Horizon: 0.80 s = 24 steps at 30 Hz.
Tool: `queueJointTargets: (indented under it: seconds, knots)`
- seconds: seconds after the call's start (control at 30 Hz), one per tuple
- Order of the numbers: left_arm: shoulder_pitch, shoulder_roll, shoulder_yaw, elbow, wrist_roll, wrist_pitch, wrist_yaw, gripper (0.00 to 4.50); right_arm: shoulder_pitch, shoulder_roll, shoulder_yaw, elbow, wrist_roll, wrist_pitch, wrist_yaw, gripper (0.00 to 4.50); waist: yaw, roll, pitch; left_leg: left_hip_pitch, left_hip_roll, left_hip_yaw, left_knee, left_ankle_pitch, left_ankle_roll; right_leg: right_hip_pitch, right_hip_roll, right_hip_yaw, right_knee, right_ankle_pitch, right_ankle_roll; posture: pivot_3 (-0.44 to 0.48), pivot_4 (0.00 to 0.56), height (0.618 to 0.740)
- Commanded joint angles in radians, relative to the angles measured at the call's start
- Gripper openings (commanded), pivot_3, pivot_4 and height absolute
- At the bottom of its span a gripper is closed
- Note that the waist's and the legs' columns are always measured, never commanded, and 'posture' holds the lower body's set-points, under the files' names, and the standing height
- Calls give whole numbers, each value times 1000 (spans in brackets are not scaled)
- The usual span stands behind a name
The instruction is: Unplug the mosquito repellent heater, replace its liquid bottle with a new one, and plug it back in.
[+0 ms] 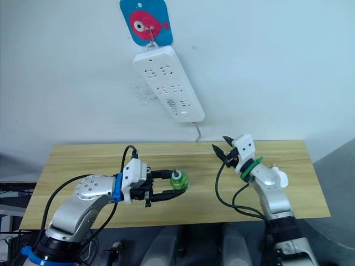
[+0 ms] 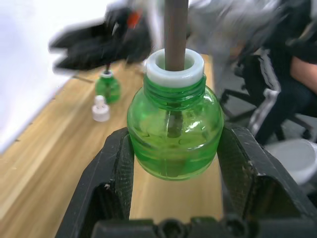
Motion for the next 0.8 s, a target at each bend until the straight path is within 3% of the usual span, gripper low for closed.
queueJointTargets:
  seconds: [0.03,0.17,0.5,0.8]
  knots:
    - [-39,-18,6,48,16,-62,-2,2193,-49,-113,-8,-165,145,199,138,2556,3,-1,-1,0,0,0,0,0,0,0,0,-1,-1,0,0,141,245,740]
    - [-89,-40,5,114,31,-104,-5,2193,-107,-195,14,-240,245,333,232,2556,6,-2,-2,-3,0,-1,0,0,0,-1,0,-2,-3,0,0,144,234,740]
    - [-137,-59,-7,142,37,-114,-18,2193,-183,-45,158,-162,120,279,177,2556,8,-3,-2,-5,0,-2,1,0,-1,-1,0,-4,-2,1,1,159,231,740]
    - [-148,-71,-6,131,21,-88,-9,2193,-212,28,164,-101,71,239,169,2556,8,-4,-2,-5,-1,-2,2,3,-5,-1,0,-4,-1,1,1,159,229,740]
